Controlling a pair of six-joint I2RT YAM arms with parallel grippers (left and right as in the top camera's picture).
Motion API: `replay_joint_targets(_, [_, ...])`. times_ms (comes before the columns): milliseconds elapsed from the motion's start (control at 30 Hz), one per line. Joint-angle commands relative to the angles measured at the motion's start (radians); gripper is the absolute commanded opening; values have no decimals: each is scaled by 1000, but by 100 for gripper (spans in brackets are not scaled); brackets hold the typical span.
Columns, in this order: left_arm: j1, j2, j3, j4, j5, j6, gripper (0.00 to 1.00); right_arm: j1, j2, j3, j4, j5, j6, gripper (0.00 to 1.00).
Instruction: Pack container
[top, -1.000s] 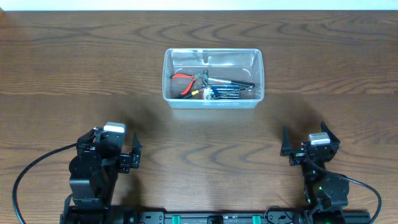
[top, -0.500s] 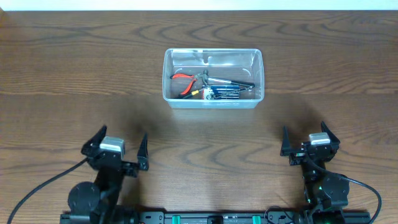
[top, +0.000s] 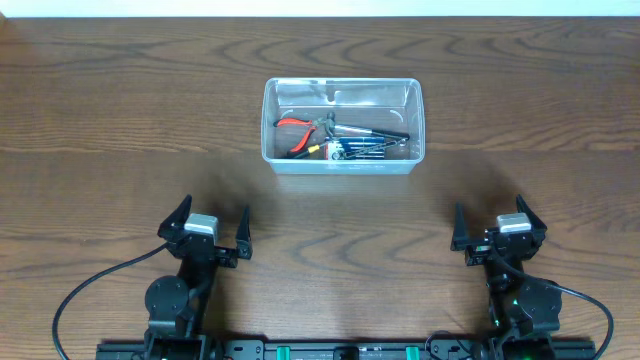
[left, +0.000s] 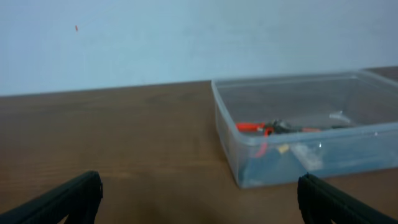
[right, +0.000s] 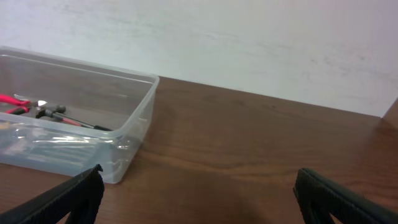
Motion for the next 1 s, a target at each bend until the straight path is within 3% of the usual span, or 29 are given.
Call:
replay_joint_targets(0, [-5, -31, -2, -72, 0, -16, 98, 2, -10, -2, -5, 5, 7, 99])
replay_joint_targets(967, [-5, -21, -2, -69, 0, -46, 98, 2, -10, -2, -5, 5, 7, 99])
